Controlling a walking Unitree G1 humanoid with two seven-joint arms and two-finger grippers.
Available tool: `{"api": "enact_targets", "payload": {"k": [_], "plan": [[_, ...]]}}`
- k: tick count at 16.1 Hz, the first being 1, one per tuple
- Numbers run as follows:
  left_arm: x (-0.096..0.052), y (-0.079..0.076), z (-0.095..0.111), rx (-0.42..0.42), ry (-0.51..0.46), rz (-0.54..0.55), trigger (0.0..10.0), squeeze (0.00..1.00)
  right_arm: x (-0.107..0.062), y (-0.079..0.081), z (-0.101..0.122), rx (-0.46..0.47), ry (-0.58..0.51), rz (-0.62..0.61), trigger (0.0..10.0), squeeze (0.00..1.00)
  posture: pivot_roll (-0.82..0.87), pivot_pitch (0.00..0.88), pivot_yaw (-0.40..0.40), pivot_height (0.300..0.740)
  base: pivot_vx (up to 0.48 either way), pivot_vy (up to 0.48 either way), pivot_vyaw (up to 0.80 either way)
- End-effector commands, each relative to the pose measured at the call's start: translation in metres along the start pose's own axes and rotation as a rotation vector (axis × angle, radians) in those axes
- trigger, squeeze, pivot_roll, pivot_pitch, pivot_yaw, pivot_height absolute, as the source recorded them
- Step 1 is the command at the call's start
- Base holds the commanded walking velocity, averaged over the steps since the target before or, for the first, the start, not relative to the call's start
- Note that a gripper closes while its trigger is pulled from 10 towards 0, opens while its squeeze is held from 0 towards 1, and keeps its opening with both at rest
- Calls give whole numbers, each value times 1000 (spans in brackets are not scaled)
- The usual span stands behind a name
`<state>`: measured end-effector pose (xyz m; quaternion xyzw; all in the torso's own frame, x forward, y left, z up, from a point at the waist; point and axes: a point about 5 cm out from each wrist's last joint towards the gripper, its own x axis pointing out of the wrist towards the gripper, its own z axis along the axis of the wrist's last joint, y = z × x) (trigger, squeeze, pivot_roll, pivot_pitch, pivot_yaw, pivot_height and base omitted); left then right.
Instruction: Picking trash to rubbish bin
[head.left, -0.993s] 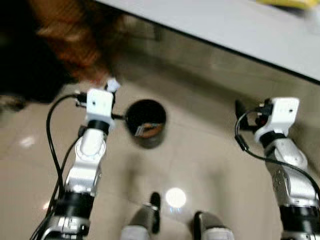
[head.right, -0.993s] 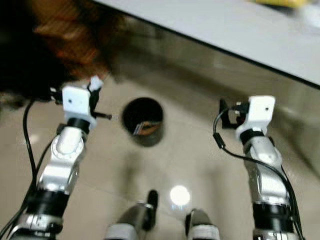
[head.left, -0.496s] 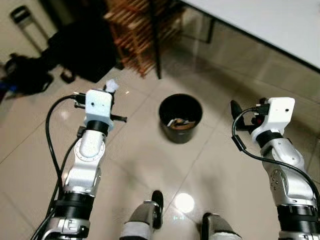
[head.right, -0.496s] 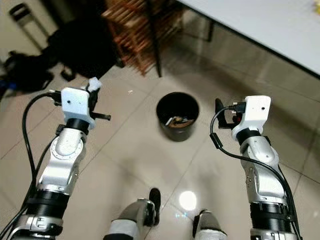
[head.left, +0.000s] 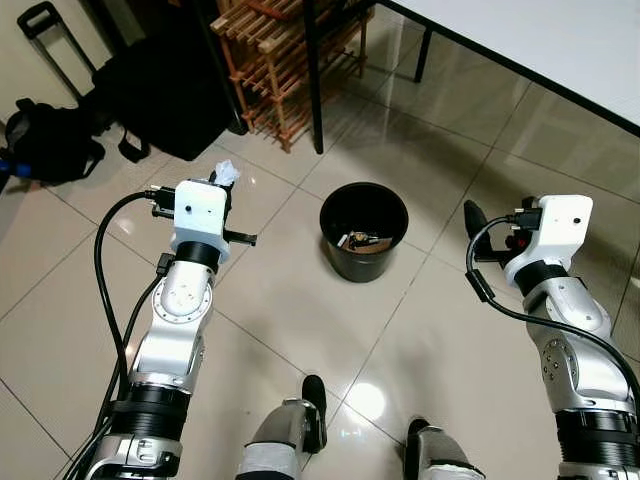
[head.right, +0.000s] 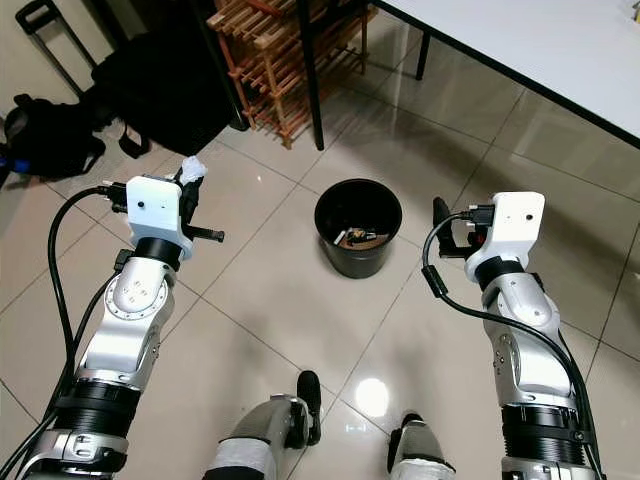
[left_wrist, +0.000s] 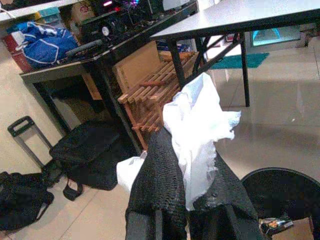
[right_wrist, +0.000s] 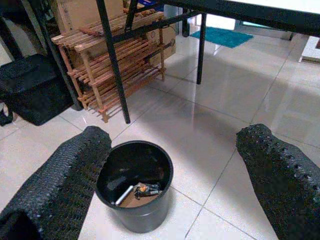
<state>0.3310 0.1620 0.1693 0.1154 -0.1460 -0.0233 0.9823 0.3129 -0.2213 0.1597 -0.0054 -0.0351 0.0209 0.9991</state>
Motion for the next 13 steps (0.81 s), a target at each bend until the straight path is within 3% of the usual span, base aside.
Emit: {"api": "enact_targets", "payload": {"k": [1, 13], "plan": [[-4, 2, -8, 12, 41, 1, 10000, 0, -3, -2, -3, 13, 20, -4, 10000, 0, 42, 323, 95, 740, 0, 0, 0], [-4, 3, -10, 32, 58, 7, 10000, 0, -4, -1, -5, 15, 27, -6, 10000, 0, 41, 325, 97, 740, 21, 0, 0]]}}
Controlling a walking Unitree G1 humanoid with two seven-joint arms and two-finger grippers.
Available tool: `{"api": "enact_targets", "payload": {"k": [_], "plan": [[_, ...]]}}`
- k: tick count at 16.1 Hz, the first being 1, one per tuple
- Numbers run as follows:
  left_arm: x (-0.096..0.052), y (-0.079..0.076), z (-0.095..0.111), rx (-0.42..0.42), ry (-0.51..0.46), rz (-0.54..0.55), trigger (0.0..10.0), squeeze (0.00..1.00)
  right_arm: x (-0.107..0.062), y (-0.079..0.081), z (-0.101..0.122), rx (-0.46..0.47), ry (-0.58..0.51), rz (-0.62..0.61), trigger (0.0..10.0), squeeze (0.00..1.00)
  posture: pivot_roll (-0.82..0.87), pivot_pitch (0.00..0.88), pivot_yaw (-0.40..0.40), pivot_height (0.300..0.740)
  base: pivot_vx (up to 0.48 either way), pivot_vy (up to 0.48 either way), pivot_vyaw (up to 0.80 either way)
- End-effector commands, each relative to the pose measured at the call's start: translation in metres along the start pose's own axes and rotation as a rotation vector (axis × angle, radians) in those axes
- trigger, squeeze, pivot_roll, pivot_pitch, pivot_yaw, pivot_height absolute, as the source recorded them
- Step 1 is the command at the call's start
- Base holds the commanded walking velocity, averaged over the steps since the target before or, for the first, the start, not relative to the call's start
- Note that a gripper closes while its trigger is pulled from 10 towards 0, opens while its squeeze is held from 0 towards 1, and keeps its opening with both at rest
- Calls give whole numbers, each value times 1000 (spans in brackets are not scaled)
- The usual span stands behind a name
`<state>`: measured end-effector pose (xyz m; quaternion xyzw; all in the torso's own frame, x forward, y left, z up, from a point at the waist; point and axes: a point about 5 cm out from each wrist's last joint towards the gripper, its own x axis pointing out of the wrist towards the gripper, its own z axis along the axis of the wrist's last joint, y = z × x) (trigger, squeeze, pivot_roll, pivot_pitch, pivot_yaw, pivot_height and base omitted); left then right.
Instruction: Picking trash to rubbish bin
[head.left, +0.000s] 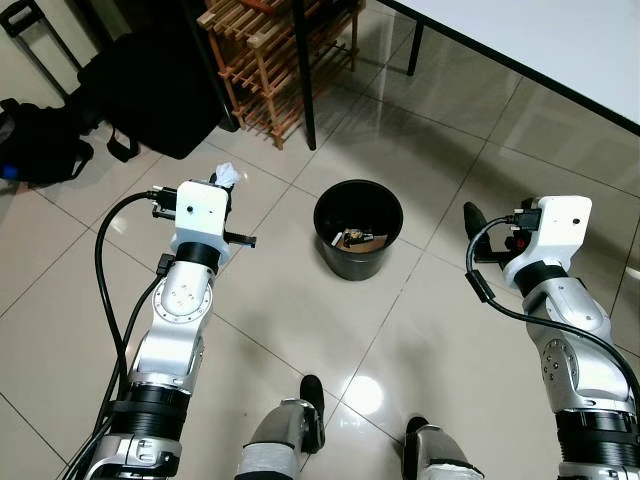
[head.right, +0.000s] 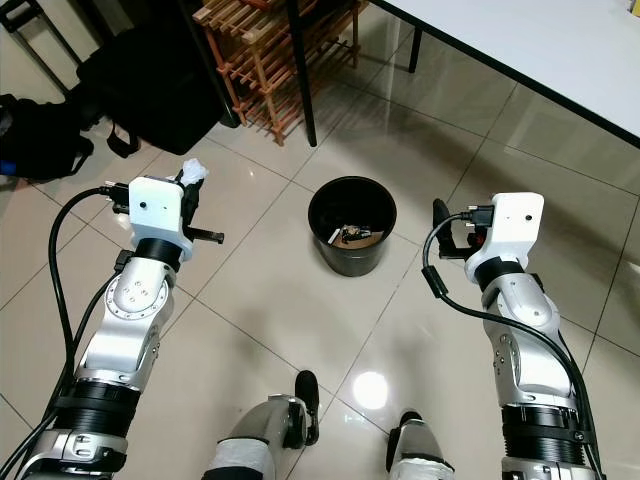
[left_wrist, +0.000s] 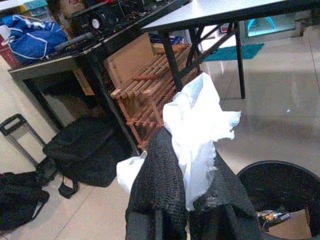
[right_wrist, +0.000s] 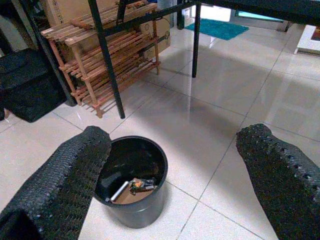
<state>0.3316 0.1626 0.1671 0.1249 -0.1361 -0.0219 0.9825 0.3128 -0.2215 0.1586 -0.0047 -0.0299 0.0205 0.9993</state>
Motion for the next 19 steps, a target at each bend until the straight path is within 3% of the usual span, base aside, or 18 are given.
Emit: {"api": "enact_targets", "payload": {"k": [1, 19], "plan": [[-4, 3, -8, 17, 39, 9, 10000, 0, -4, -1, -4, 13, 16, -5, 10000, 0, 42, 326, 98, 740, 251, 0, 0], [-3, 4, -9, 30, 40, 11, 10000, 0, -3, -2, -2, 16, 9, -17, 10000, 0, 43, 326, 99, 740, 295, 0, 0]]}}
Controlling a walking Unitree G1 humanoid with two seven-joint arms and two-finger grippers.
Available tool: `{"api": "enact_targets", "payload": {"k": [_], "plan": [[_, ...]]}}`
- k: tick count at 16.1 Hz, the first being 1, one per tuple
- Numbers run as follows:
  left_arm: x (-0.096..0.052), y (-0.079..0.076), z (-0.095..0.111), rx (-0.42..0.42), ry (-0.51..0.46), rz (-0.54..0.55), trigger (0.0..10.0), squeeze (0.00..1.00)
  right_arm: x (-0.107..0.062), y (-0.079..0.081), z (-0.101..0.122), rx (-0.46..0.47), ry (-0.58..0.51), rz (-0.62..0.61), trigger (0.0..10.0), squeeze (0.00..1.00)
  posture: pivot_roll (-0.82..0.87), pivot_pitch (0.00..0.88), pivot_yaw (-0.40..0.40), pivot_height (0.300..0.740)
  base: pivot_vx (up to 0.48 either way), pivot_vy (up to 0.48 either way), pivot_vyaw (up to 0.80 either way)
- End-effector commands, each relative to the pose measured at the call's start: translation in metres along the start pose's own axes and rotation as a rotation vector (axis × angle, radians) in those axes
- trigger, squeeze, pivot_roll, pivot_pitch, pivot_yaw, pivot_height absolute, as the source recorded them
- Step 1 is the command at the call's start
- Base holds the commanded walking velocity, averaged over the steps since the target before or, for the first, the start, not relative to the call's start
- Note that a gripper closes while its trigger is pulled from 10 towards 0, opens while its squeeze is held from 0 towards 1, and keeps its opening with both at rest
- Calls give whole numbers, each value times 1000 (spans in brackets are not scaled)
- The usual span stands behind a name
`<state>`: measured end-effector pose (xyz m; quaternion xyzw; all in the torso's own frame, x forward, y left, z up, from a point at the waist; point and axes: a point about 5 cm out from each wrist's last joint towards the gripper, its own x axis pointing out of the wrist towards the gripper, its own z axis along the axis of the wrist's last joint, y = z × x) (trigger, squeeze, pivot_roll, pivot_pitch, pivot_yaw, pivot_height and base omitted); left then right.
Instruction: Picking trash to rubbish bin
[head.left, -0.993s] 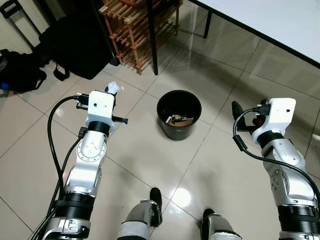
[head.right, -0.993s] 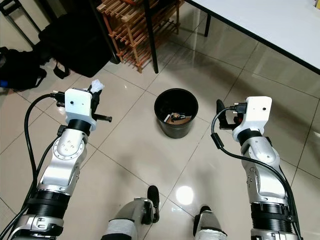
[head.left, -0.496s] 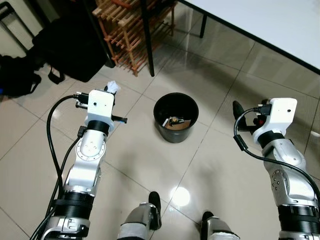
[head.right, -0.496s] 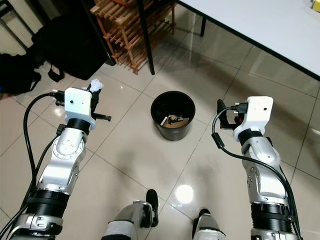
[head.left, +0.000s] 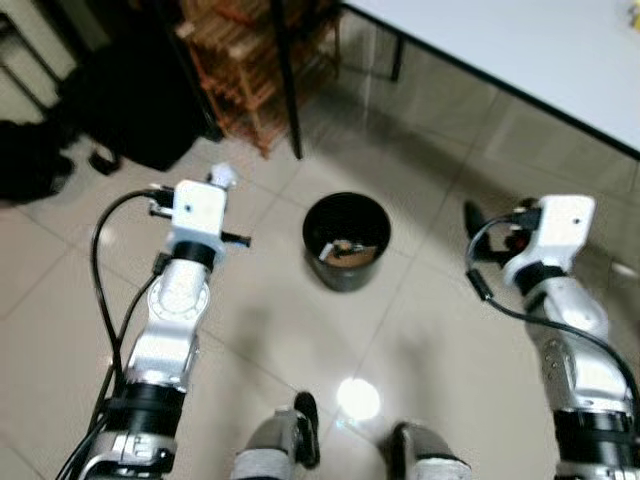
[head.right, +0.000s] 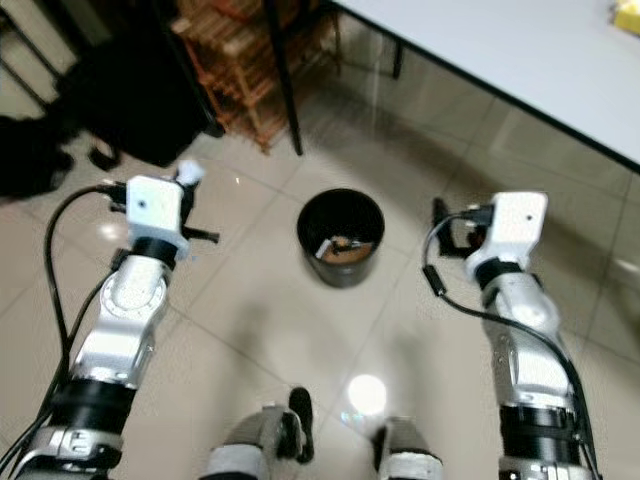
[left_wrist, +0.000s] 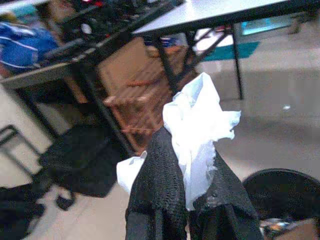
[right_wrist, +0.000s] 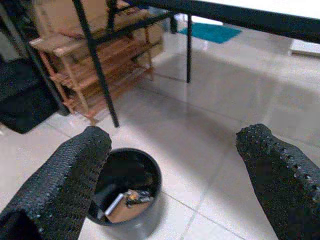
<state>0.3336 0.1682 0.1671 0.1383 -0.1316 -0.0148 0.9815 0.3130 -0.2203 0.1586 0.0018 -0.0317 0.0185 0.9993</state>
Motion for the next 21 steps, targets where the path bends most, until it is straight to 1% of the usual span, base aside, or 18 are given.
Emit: {"api": "enact_targets", "payload": {"k": [1, 6, 8, 10, 14, 16, 19, 21], "plan": [[-5, -1, -7, 2, 30, 2, 10000, 0, -3, -4, -2, 4, 13, -13, 10000, 0, 43, 326, 99, 740, 319, 0, 0], [-4, -1, -7, 6, 31, 2, 10000, 0, -3, -2, -3, 6, 15, -9, 10000, 0, 43, 327, 99, 740, 325, 0, 0], [-4, -2, -7, 6, 33, 1, 10000, 0, -4, -2, -6, 14, 33, -7, 10000, 0, 43, 328, 100, 740, 328, 0, 0], [-4, -2, -7, 6, 32, 0, 10000, 0, -3, -2, -7, 24, 39, -9, 10000, 0, 44, 327, 99, 740, 328, 0, -800], [-5, -2, -8, 9, 37, -3, 10000, 0, -3, -1, -8, 15, 46, -11, 10000, 0, 45, 326, 102, 740, 326, 0, -791], [-4, -2, -8, 10, 37, -3, 10000, 0, -3, 0, -9, 4, 46, -13, 10000, 0, 45, 326, 102, 740, 322, 0, 0], [-3, -1, -8, 15, 36, -5, 10000, 0, -1, 2, -10, 15, 55, -9, 10000, 0, 48, 316, 107, 740, 326, 0, 0], [-3, 0, -9, 16, 36, -7, 10000, 0, 0, 4, -11, 15, 58, 0, 10000, 0, 48, 312, 108, 740, 326, 0, -800]]}}
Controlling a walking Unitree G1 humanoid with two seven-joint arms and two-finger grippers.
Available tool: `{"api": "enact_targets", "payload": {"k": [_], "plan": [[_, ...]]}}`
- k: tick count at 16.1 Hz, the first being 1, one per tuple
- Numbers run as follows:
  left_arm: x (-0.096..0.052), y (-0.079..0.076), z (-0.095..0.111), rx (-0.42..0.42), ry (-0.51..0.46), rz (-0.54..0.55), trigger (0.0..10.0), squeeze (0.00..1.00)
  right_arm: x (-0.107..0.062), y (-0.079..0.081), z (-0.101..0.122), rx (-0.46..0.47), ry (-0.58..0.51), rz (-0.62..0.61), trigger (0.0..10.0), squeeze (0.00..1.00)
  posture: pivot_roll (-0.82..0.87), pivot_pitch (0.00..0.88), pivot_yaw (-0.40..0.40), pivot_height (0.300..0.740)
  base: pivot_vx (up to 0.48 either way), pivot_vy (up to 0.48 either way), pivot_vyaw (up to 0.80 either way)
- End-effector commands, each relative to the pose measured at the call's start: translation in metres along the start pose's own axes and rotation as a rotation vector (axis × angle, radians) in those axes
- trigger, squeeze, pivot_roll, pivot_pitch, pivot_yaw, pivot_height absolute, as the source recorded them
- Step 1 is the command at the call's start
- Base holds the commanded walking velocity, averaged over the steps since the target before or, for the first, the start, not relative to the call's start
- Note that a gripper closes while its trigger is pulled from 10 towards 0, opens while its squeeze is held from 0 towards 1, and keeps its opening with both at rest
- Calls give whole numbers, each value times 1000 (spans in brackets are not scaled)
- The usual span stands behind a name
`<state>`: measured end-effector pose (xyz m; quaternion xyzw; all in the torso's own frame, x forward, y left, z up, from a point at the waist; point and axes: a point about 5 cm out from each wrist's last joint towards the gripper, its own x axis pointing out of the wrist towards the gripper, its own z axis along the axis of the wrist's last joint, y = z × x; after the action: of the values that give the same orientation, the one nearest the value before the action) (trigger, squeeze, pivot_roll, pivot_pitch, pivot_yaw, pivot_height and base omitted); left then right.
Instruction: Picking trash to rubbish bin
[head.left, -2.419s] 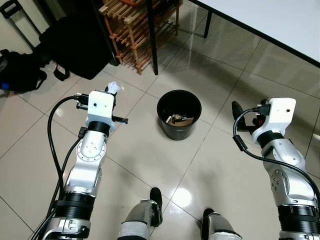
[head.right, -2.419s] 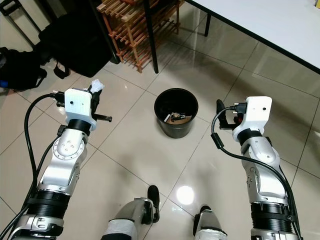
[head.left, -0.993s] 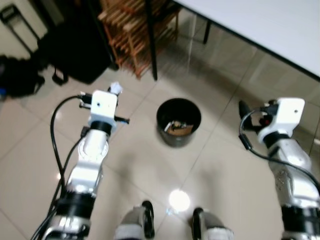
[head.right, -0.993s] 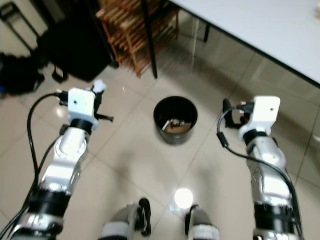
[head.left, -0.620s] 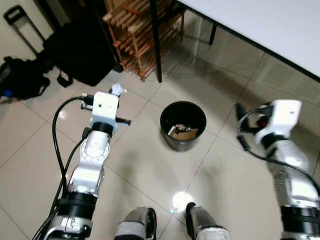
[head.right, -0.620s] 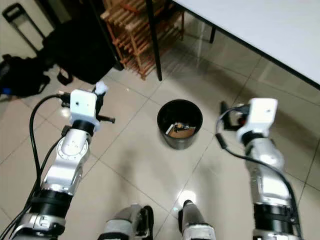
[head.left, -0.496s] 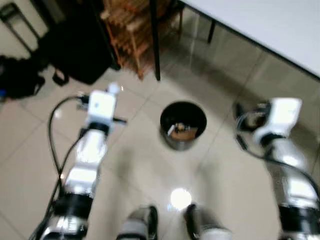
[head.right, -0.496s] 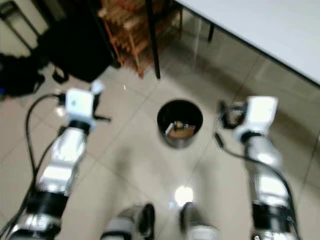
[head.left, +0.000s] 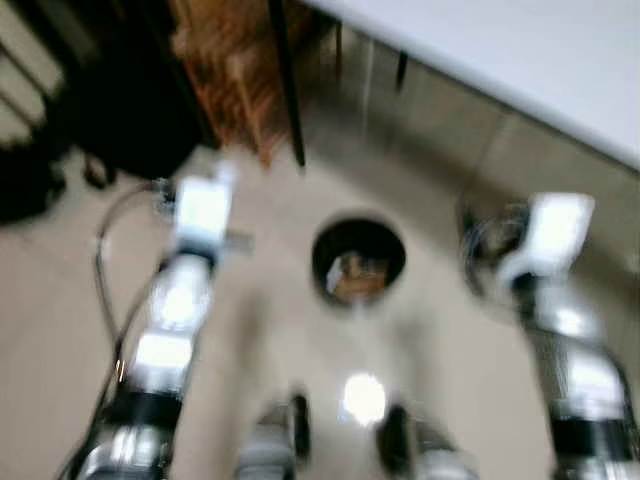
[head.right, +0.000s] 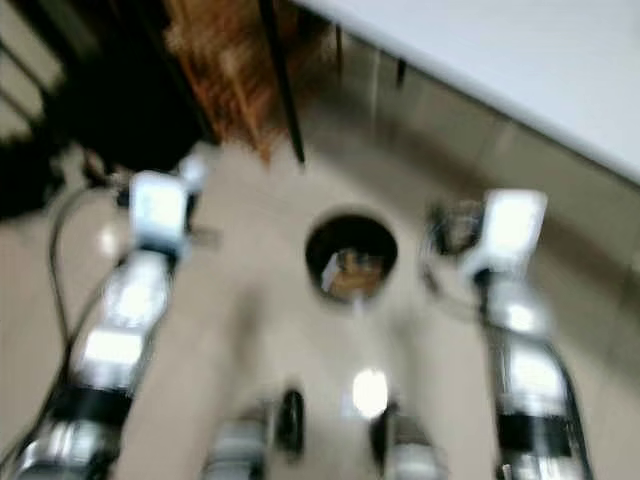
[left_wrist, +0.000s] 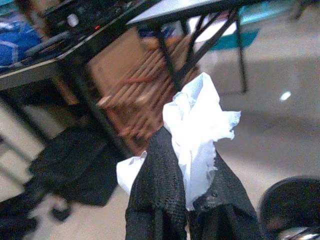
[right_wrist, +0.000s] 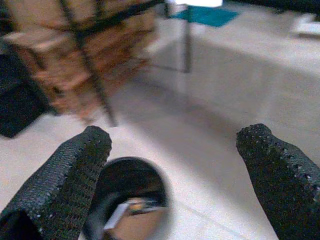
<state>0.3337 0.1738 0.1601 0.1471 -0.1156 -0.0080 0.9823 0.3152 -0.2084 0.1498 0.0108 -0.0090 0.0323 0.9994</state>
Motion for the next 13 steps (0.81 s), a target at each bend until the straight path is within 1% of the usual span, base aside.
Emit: {"api": "enact_targets", "payload": {"k": [1, 3, 13], "plan": [[-1, -4, 0, -2, 2, -15, 10000, 0, -3, -8, -2, -11, 12, -24, 10000, 0, 48, 312, 108, 740, 322, 0, -800], [-1, -5, 0, -2, 0, -18, 10000, 0, -3, -7, -2, -1, 11, -25, 10000, 0, 48, 310, 109, 740, 330, 0, -794], [-1, -6, -1, -1, 4, -30, 10000, 0, -2, -5, -2, -5, 7, -25, 10000, 0, 51, 317, 109, 740, 327, 0, 0]]}}
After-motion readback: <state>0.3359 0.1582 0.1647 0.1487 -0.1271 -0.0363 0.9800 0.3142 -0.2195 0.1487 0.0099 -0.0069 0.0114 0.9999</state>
